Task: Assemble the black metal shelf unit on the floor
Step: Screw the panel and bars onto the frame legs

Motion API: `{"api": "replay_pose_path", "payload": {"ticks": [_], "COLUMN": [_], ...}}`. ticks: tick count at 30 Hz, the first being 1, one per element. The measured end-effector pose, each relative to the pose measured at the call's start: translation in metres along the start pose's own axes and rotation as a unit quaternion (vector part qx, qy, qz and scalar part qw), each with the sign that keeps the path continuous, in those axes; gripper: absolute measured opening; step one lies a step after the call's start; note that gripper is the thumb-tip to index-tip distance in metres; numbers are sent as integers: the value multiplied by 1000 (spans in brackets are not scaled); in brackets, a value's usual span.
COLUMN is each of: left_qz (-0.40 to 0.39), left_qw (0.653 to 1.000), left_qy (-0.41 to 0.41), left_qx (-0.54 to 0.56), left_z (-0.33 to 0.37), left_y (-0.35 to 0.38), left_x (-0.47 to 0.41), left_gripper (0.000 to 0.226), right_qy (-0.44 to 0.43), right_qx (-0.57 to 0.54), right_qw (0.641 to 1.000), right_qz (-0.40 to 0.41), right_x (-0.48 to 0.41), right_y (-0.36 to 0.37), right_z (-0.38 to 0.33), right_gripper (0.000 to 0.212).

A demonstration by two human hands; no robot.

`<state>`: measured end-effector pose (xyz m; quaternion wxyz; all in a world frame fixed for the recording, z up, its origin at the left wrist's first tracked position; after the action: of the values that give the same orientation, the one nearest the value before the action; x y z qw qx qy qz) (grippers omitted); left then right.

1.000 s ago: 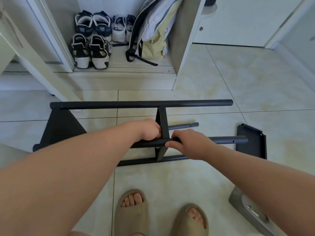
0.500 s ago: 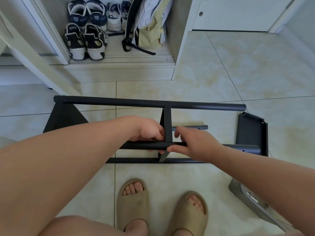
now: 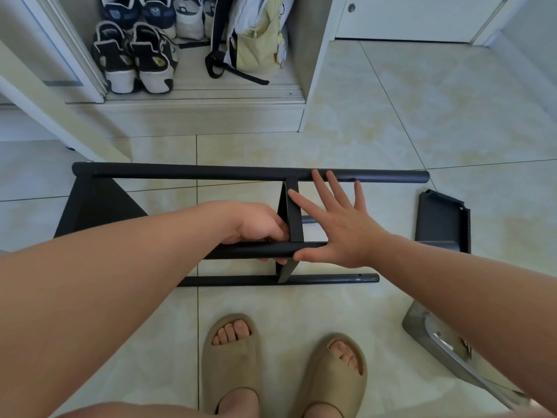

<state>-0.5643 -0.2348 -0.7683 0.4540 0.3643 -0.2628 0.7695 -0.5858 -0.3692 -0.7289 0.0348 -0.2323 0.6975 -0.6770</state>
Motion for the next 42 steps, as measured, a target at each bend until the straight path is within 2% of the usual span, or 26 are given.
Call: {"api": "replay_pose_path", "payload": {"ticks": [12,18,30,35,42], "left_qz": [31,48,57,133,78], "left_qw": [999,998,998,991,991], "left_qy": [14,24,13,27,21], "left_qx": [-1,-35,6,19,105], "left_z": [-1,5,2,1,-1], "left_y": [-3,-7,-8,-23,-17], "left_x": [-3,-1,-3,-7,-16], "left_gripper": [23,19,22,15,17], "right_qy": [-19,-12,-11,-11,-9], "right_qx": [-24,4,-20,-17,-18], "right_qw": [1000,1000,999,1000,1000], "right_qz": [8,11,22,19,14], "right_x": [-4,-9,-10,-9,-9], "right_y": [-2,-7,-8,-6,-7], "right_z": [0,4,5,5,4], "right_gripper": [105,107,108,110,111]}}
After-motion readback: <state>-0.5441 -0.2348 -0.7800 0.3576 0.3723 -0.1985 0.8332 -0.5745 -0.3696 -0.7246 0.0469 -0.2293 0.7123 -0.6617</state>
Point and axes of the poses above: each hand's wrist, its own x-axis away from the middle knuckle, its own y-axis out of the palm, z = x × y, the point moved 8 cm from there along -x, towards the middle knuckle, and after that the axes turned 3 degrees about -y, right-handed, at the moved point
